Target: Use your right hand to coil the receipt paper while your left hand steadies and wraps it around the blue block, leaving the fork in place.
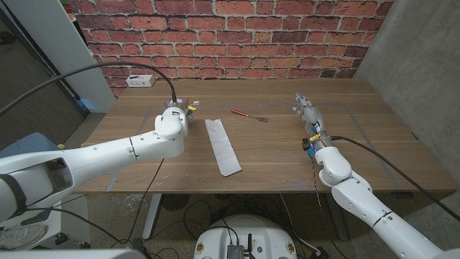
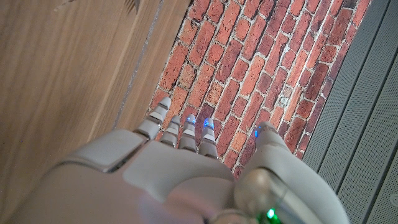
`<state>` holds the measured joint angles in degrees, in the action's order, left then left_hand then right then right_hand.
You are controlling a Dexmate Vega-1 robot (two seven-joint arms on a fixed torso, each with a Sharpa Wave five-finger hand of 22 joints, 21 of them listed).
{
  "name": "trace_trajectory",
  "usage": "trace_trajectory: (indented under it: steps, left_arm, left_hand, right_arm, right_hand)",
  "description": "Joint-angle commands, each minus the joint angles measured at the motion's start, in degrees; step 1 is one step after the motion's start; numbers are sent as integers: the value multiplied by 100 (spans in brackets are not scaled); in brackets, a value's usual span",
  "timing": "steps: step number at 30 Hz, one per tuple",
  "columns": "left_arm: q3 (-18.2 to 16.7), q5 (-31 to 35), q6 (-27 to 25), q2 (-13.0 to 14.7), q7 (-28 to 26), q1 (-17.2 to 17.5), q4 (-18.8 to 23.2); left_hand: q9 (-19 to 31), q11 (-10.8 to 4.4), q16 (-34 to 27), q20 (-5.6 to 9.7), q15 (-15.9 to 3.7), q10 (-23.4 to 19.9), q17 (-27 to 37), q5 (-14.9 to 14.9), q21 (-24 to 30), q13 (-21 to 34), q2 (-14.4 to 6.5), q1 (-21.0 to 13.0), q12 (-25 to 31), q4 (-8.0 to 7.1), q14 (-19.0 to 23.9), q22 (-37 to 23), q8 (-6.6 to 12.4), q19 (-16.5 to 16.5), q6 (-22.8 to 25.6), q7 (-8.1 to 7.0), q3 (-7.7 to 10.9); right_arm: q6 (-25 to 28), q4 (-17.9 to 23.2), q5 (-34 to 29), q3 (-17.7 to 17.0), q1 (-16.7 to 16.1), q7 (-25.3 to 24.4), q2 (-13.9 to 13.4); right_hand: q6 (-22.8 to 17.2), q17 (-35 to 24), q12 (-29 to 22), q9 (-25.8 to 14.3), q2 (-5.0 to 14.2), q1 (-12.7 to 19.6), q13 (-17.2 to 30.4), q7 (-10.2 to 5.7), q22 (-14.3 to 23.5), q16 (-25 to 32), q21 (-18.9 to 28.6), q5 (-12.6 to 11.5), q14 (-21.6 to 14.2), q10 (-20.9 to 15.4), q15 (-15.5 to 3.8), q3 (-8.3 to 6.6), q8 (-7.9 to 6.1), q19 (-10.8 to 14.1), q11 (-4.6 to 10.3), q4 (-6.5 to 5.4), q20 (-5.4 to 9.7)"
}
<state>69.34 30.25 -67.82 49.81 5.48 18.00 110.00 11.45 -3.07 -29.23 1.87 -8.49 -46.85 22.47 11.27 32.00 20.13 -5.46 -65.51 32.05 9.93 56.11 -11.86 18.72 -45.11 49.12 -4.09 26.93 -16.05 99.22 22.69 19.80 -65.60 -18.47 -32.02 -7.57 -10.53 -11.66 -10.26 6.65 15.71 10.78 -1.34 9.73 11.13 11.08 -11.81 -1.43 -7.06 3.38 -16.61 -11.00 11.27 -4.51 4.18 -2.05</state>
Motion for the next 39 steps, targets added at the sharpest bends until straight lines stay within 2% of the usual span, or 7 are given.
trace_trajectory:
  steps: [1, 13, 39]
  left_arm:
    - [-248, 382, 270, 38, 361, 270, 293]
    - [-473, 801, 485, -42, 644, 557, 502]
    - [-842, 1753, 1153, -294, 1628, 995, 727]
  left_hand:
    - [332, -481, 31, 20, -464, -464, 25, 2, 55, 442, -433, -385, 71, -87, 55, -30, 47, -13, 418, 363, 45]
    - [338, -473, 75, 39, -467, -461, 72, 12, 112, 518, -421, -391, 119, -89, 107, -27, 48, 15, 418, 365, 48]
    - [339, -479, 183, 66, -465, -475, 172, 45, 251, 663, -402, -375, 207, -100, 189, -17, 55, 33, 451, 400, 57]
  right_arm:
    - [51, 245, -87, -53, -244, -115, -79]
    - [81, 513, -179, -124, -560, -205, -188]
    - [-284, 785, -559, -248, -1162, -480, -108]
  right_hand:
    - [-54, -8, 21, -23, -16, -41, 15, 7, 21, -1, 24, 4, -49, -28, 12, -23, 3, 55, 5, 39, 4]
    - [-70, 2, 20, -22, -6, 7, 15, 4, 20, -8, 22, -2, -51, -39, 12, -49, 0, 56, 10, 79, 5]
    - [-106, 12, 20, -22, -15, 77, 15, 1, 20, -17, 19, 0, -56, -62, 8, -78, -4, 56, 5, 147, 4]
